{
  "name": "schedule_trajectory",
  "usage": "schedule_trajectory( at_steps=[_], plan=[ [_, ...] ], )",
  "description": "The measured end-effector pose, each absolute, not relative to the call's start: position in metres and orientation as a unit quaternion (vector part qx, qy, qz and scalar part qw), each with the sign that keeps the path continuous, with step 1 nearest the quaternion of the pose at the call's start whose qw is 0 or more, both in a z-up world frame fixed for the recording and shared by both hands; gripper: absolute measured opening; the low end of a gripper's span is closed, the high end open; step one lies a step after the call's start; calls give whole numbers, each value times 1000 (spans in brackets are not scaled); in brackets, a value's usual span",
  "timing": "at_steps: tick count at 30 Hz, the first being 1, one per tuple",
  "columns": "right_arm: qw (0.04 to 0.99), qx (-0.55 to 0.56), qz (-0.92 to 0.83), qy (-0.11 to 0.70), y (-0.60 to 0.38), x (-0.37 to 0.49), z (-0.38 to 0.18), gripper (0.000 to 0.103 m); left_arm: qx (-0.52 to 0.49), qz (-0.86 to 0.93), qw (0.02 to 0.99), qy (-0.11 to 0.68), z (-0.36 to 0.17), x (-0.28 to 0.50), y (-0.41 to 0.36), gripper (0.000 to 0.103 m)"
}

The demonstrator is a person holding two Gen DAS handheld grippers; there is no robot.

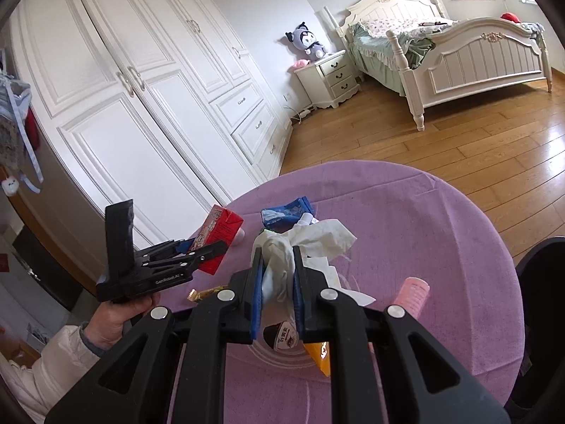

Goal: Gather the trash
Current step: 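Grasp the large red milk box with left gripper while right gripper grasps white tissue, then carry the red box and tissue over the black bin and open both grippers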

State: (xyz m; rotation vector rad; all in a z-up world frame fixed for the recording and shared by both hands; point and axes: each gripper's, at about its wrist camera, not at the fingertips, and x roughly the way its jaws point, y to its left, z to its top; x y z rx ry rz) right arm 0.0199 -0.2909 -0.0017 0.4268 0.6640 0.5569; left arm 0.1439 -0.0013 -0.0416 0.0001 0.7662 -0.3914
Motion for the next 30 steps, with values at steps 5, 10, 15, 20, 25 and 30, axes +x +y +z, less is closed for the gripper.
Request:
schedule_trajectory(
  at_steps=[5, 10, 15, 20, 25, 30],
  plan=[
    [900, 238, 242, 272, -339, 12, 16, 15, -32, -244, 913, 326, 1, 124, -45, 52],
    [916, 261, 189, 239, -398, 1, 22, 15, -60, -316, 896, 306, 18, 114, -119, 52],
    [932, 246, 104, 245, -445, -6, 3, 15, -65, -384, 859, 333, -3, 112, -212, 52],
    [929, 244, 35, 275, -487, -9, -32, 15, -66, -428, 817, 380, -37, 120, -299, 52],
    [917, 263, 9, 299, -517, -7, -63, 15, -70, -441, 792, 416, -66, 131, -357, 52],
    [909, 279, -3, 309, -536, -15, -86, 15, -55, -446, 781, 433, -82, 137, -390, 52]
  ],
)
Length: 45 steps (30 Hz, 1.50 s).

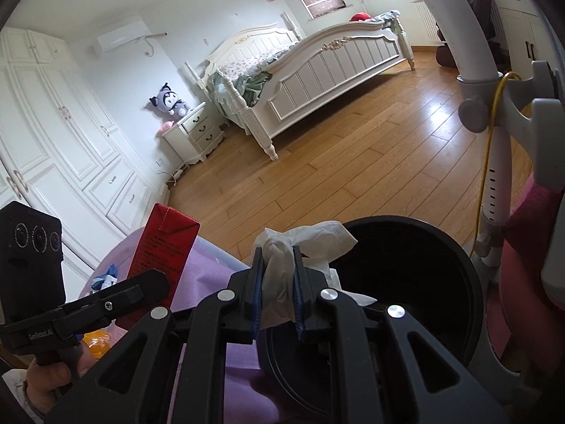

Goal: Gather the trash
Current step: 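Carry the red box and tissue over the black bin and open both grippers, then grasp the green Doublemint gum pack with left gripper while right gripper grasps blue wipes packet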

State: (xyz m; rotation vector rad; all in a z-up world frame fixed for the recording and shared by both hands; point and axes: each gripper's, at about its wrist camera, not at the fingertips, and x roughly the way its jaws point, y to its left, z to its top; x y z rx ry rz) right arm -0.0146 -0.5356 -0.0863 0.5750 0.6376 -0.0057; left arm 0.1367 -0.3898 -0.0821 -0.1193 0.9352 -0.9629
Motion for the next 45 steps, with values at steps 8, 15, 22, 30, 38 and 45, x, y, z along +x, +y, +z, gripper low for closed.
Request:
schedule_trajectory(
  at_steps=[8, 15, 22, 30, 38, 45],
  plan=[
    [896, 294, -27, 333, -558, -18, -104, 20, -37, -444, 771, 454, -95, 138, -414, 55],
    [891, 301, -50, 336, -564, -27, -103, 71, -1, -427, 792, 436, -78, 129, -409, 88],
    [897, 285, -20, 338, -533, -26, -90, 71, -13, -411, 812, 413, -51, 117, -359, 88],
    [903, 241, 51, 352, -460, -4, -69, 71, -50, -311, 864, 393, -33, 118, -235, 88],
    [902, 180, 146, 365, -370, 29, -42, 71, -63, -166, 883, 434, -50, 138, -99, 86],
    [890, 123, 203, 390, -298, 66, -22, 62, -79, -155, 852, 494, -91, 175, -50, 53]
  ],
)
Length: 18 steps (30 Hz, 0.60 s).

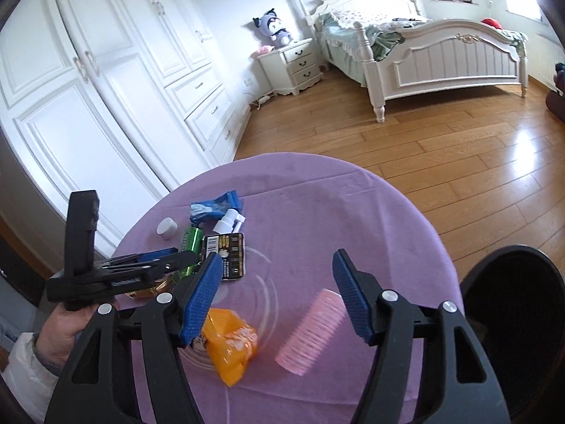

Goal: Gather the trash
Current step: 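Grasp the green Doublemint gum pack with left gripper while right gripper grasps blue wipes packet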

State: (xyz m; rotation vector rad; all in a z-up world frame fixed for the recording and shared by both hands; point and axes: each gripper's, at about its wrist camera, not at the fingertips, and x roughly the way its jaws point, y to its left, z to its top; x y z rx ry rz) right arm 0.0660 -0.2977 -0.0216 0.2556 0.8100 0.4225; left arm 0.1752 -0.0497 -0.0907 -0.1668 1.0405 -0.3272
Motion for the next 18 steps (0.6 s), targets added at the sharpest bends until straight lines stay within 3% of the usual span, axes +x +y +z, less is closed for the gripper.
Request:
schedule_trajectory(
  at_steps=[7, 12, 15, 18],
  plan=[
    [877, 25, 233, 420, -230, 108, -6, 61, -81, -169, 857, 480, -96, 191, -32, 34],
    [857, -126, 258, 427, -166, 135, -16, 60, -81, -179, 858, 475, -97, 184, -27, 33],
    [829, -244, 269, 425, -133, 143, -35, 47, -88, -184, 856, 475, -98, 176, -20, 33],
    [805, -296, 285, 428, -115, 151, -49, 44, -97, -187, 855, 474, -100, 167, -7, 33]
  ],
)
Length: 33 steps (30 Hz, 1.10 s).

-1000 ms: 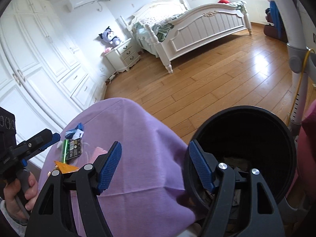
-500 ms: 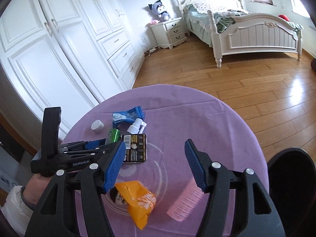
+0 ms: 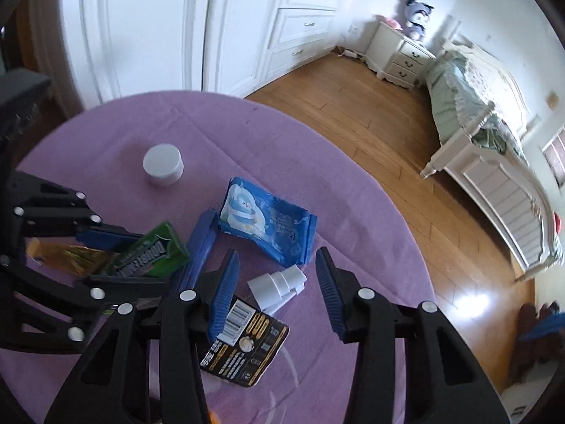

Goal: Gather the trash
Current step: 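Grasp the green Doublemint gum pack with left gripper while right gripper grasps blue wipes packet, then carry the gum pack and wipes packet over the bin and release both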

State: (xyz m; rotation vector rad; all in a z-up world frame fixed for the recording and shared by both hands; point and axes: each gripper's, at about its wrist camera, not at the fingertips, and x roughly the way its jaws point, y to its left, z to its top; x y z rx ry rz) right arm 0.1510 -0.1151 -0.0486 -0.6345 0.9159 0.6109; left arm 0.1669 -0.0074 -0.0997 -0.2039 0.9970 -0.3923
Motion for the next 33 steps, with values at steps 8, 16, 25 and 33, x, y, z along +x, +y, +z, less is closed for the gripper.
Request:
schedule_trajectory(
  at_steps=[8, 16, 25, 33],
  plan=[
    [780, -356, 286, 428, -85, 158, -67, 23, -118, -192, 856, 466, -102, 159, 13, 33],
    [831, -204, 279, 435, -121, 158, -34, 11, -131, -203, 866, 438, -105, 150, 15, 32],
    [876, 53, 315, 361, -211, 100, 22, 11, -130, -218, 894, 369, -59, 128, -1, 32],
    [889, 192, 283, 305, -297, 41, 24, 11, -93, -245, 908, 327, -12, 108, -59, 32]
  ],
)
